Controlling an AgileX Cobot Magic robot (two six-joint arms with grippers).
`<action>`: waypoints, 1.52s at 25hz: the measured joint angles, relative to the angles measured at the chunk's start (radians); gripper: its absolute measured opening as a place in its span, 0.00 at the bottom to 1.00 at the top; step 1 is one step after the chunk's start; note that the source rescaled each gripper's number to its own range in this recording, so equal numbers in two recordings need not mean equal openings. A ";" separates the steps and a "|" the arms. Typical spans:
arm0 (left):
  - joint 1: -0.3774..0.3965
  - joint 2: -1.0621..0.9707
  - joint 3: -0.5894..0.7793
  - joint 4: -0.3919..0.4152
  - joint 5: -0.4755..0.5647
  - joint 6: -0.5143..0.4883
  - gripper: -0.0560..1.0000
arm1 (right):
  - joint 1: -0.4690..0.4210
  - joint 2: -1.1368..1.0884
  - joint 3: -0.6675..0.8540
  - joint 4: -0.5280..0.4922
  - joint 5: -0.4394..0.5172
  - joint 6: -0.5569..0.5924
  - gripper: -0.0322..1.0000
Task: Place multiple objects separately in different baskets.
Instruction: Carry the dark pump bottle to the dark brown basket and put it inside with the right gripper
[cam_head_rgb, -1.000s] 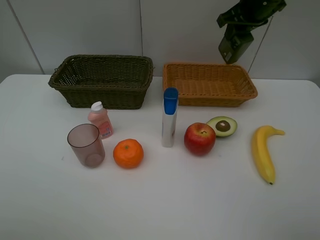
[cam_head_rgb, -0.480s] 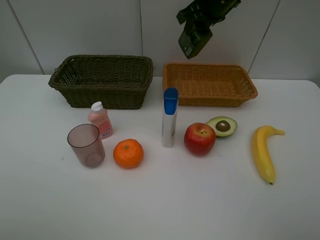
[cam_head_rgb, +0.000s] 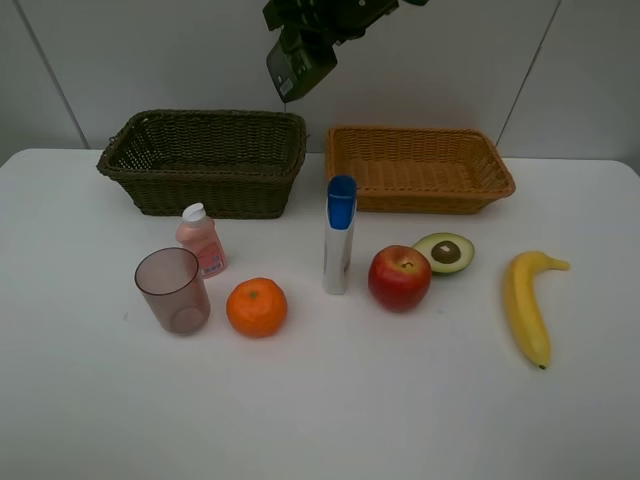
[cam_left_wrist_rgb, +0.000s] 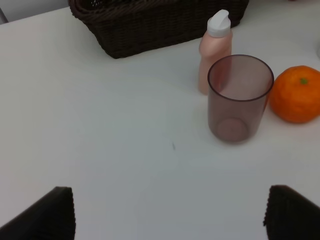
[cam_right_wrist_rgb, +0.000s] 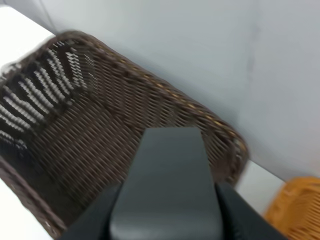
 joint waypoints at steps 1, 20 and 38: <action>0.000 0.000 0.000 0.000 0.000 0.000 1.00 | 0.006 0.013 0.000 0.008 -0.022 0.000 0.12; 0.000 0.000 0.000 0.000 0.000 0.000 1.00 | 0.051 0.257 -0.002 0.039 -0.410 -0.002 0.12; 0.000 0.000 0.000 0.000 0.000 0.000 1.00 | 0.070 0.292 -0.007 0.041 -0.474 -0.002 0.17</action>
